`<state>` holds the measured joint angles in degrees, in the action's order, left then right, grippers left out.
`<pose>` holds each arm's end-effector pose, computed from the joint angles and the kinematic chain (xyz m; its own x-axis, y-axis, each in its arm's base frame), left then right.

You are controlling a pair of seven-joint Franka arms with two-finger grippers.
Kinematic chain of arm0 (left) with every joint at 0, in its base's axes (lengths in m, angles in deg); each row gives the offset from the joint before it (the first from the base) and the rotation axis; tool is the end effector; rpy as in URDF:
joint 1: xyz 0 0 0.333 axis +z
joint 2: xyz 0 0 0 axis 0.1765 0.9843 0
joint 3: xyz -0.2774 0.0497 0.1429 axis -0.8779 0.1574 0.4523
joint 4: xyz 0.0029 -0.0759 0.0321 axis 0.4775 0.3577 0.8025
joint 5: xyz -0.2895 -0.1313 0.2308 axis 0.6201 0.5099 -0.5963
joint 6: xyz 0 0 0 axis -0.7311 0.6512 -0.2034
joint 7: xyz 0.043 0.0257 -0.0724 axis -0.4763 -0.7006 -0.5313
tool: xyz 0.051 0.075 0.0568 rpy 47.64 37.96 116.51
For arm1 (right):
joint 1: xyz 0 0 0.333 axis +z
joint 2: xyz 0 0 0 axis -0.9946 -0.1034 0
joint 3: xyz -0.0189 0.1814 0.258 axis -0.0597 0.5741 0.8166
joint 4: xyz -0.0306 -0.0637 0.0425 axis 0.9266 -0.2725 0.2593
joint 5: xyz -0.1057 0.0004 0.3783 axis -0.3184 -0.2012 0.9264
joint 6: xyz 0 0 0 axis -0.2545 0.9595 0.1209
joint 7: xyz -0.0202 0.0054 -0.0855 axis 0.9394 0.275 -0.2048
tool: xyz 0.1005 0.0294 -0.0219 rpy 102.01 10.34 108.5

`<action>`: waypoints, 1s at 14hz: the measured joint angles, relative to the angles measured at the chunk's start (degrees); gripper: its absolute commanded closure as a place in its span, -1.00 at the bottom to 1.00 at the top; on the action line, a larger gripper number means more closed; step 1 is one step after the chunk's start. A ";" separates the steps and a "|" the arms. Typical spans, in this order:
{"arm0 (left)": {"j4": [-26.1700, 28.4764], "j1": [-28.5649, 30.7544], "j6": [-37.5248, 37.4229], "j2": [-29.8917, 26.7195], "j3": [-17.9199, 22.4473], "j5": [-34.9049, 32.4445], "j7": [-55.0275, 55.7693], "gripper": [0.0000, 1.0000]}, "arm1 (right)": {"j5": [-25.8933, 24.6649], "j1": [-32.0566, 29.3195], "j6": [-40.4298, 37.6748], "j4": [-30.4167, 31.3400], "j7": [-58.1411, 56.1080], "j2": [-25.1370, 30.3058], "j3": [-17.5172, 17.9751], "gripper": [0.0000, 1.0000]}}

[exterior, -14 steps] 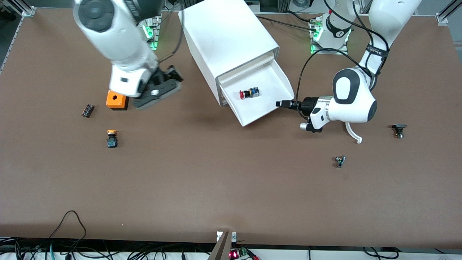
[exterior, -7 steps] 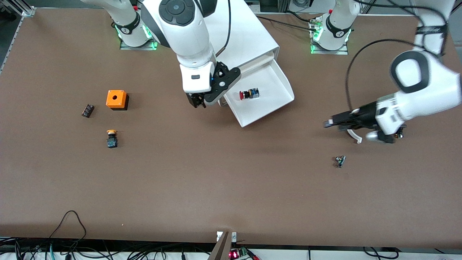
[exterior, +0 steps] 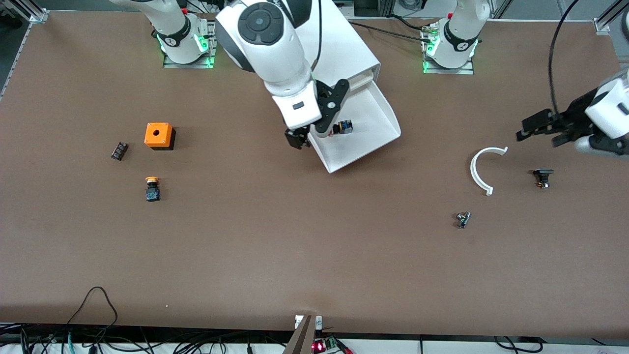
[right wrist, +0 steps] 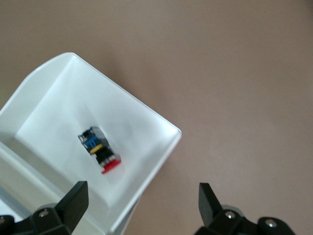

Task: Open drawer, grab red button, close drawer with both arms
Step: 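Lower the right gripper into the drawer while the left gripper withdraws, then grasp the red push button in the drawer with the right gripper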

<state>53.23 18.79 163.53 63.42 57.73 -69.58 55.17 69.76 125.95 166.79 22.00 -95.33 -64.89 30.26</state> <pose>0.5569 0.0143 0.5767 0.9986 0.0051 -0.0528 0.0091 -0.9971 0.0752 0.5094 0.5156 0.4894 0.4079 0.8887 0.2096 0.9130 -0.3992 -0.0840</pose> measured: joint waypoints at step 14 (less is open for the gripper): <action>1.28 -2.48 -2.36 -1.22 0.59 -3.66 11.06 -1.00 | -0.04 4.75 2.25 -1.74 -14.65 -9.86 -0.12 -1.00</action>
<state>54.52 16.30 161.17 62.19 58.33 -73.24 66.23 69.72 130.70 169.04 20.27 -109.99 -74.75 30.14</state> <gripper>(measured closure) 0.000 0.000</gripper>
